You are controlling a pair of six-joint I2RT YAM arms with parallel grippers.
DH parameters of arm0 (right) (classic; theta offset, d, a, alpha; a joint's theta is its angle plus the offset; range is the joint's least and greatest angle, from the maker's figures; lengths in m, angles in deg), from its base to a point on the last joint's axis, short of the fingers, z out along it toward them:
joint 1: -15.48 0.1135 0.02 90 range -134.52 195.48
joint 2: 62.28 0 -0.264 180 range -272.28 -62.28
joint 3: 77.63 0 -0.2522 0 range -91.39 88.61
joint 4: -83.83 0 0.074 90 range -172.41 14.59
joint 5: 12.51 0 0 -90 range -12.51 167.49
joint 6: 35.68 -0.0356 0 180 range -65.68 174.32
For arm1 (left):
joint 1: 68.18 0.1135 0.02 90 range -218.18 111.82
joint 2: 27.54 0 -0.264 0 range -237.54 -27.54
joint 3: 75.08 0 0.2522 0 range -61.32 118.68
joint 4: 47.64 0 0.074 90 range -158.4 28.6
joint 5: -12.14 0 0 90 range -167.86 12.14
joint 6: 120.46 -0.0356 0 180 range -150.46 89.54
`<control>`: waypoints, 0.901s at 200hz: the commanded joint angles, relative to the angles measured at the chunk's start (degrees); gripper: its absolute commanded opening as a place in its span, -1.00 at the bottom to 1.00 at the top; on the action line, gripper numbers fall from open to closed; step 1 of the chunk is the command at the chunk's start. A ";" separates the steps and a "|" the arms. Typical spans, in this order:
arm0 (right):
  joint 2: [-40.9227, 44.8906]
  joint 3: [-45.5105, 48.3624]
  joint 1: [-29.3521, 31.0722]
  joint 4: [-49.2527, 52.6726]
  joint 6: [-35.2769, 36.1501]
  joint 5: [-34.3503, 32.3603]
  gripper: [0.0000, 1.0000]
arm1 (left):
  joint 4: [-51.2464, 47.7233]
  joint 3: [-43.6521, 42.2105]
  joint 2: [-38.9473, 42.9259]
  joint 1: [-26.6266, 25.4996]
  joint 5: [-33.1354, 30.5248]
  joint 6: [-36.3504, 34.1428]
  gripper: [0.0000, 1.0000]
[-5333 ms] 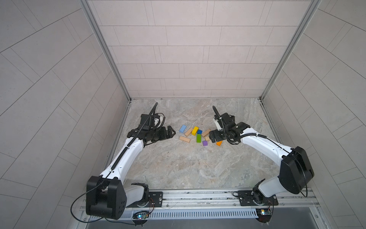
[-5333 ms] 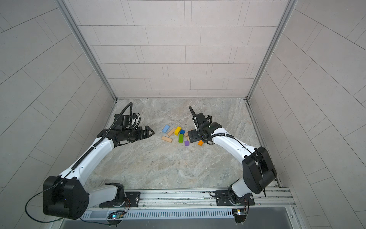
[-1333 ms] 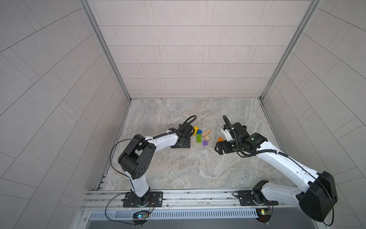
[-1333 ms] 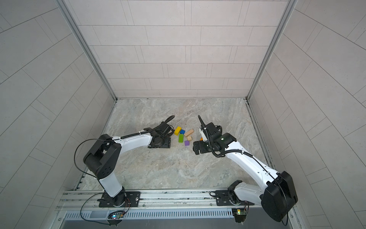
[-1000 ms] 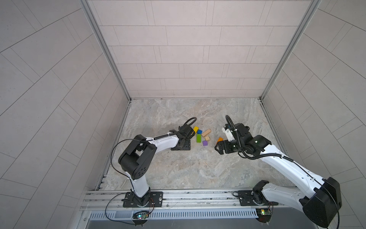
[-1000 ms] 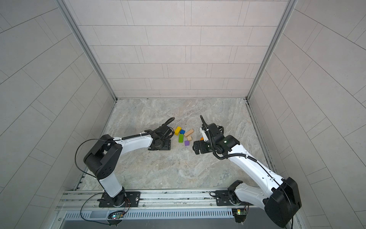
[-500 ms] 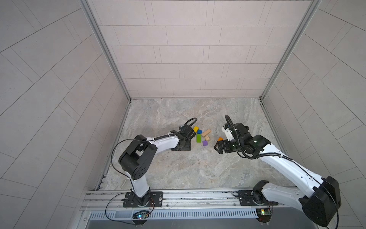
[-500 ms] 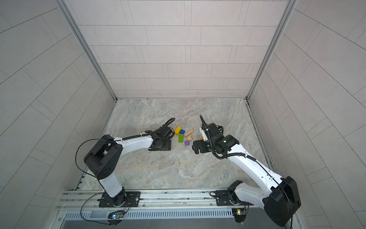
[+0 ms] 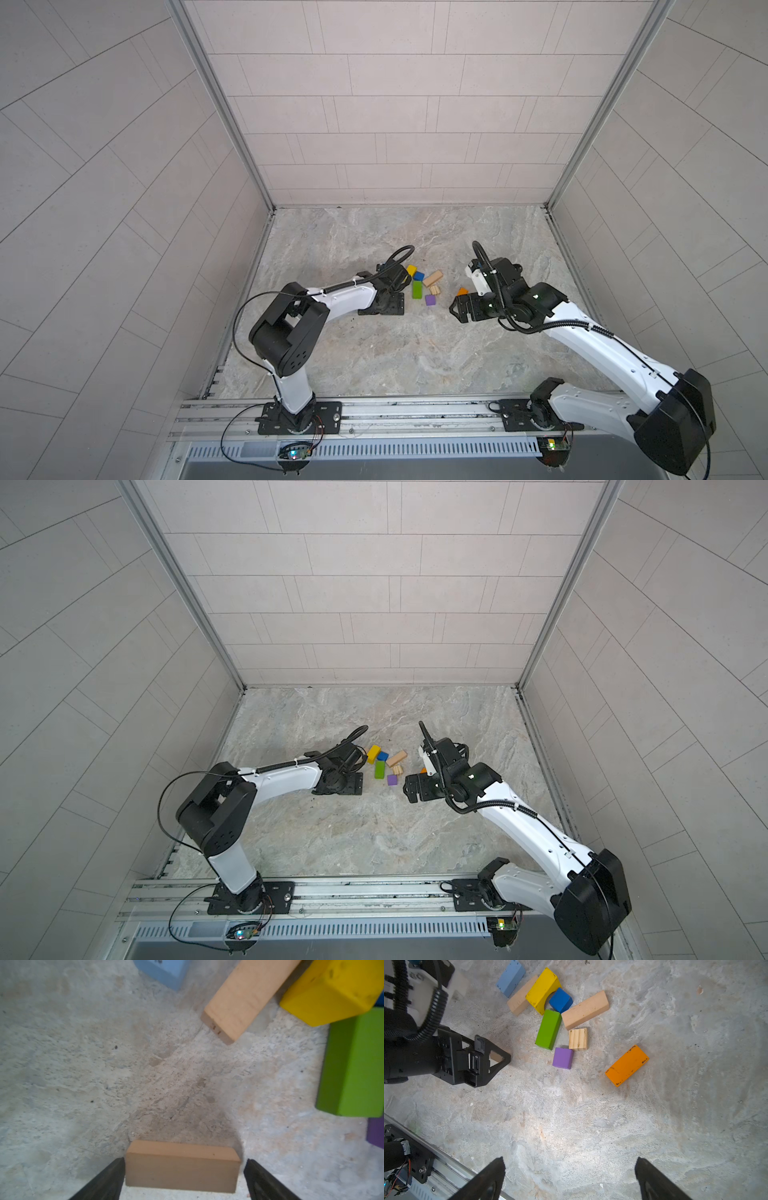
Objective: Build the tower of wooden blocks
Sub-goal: 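Close the left gripper on the wood bar and lift it, then carry the wood bar with the left gripper farther from the robot past the pile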
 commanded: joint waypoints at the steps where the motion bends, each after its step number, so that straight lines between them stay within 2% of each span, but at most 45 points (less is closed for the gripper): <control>1: 0.24 0.44 0.30 0.96 0.53 -0.40 0.98 | -2.93 2.27 2.73 -0.32 0.83 -0.06 0.96; 40: 0.57 -0.05 0.24 1.32 1.15 -1.00 0.98 | -5.47 8.04 5.28 0.04 4.22 -0.92 0.97; 106: 2.58 0.47 0.23 1.74 1.06 -1.89 0.98 | -7.50 18.23 0.45 1.67 6.10 -2.93 0.92; 180: 5.25 2.54 0.29 0.92 0.53 -2.85 0.99 | 2.37 20.85 -7.82 5.38 18.90 -0.57 0.77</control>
